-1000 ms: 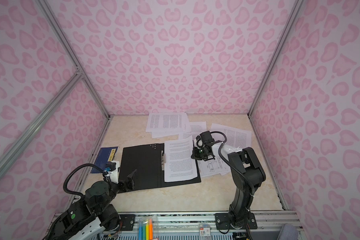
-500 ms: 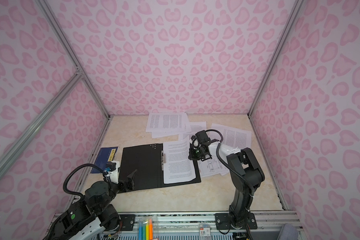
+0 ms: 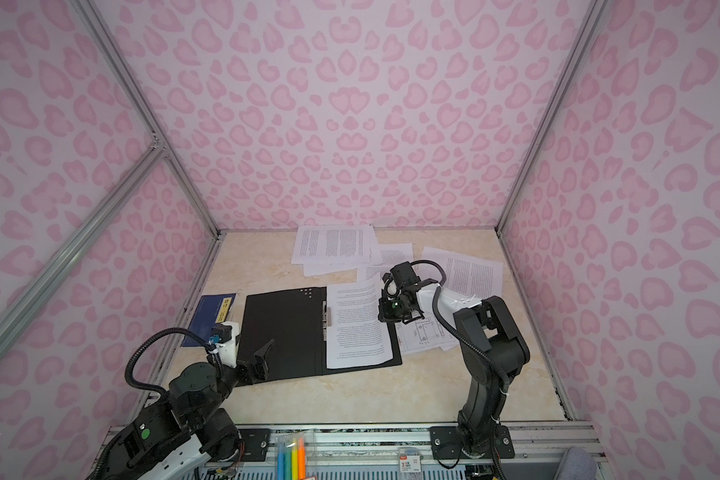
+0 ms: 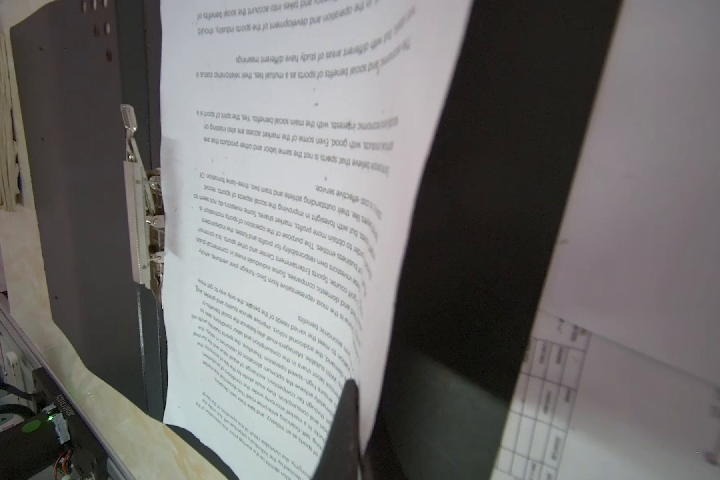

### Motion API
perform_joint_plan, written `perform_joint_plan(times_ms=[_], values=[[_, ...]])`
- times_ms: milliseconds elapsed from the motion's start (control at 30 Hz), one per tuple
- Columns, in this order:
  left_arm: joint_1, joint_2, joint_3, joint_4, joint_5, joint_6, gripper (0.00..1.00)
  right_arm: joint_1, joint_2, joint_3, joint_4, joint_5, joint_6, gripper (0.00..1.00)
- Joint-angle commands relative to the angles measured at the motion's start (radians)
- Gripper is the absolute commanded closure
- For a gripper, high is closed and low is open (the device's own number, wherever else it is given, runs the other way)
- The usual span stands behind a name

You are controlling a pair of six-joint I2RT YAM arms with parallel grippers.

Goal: Put the files into the folder
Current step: 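Lower the text sheet onto the folder clip and open the right gripper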

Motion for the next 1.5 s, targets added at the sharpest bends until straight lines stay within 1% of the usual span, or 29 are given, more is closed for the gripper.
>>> perform_joint_plan(times_ms=[0, 167, 1333, 1467], values=[[0.002, -0.004, -0.003, 0.024, -0.002, 0.006, 0.02, 0.001, -0.004, -0.003, -0.03, 0.029, -0.021, 1.0], [0.001, -0.003, -0.004, 0.023, -0.005, 0.004, 0.02, 0.001, -0.018, -0.015, -0.038, 0.043, -0.029, 1.0], [0.003, -0.005, -0.004, 0.023, -0.01, 0.001, 0.02, 0.021, 0.01, -0.005, -0.01, 0.006, -0.018, 1.0], [0.003, -0.004, -0.004, 0.023, -0.01, 0.001, 0.02, 0.023, 0.006, -0.009, -0.013, 0.012, -0.015, 0.85]])
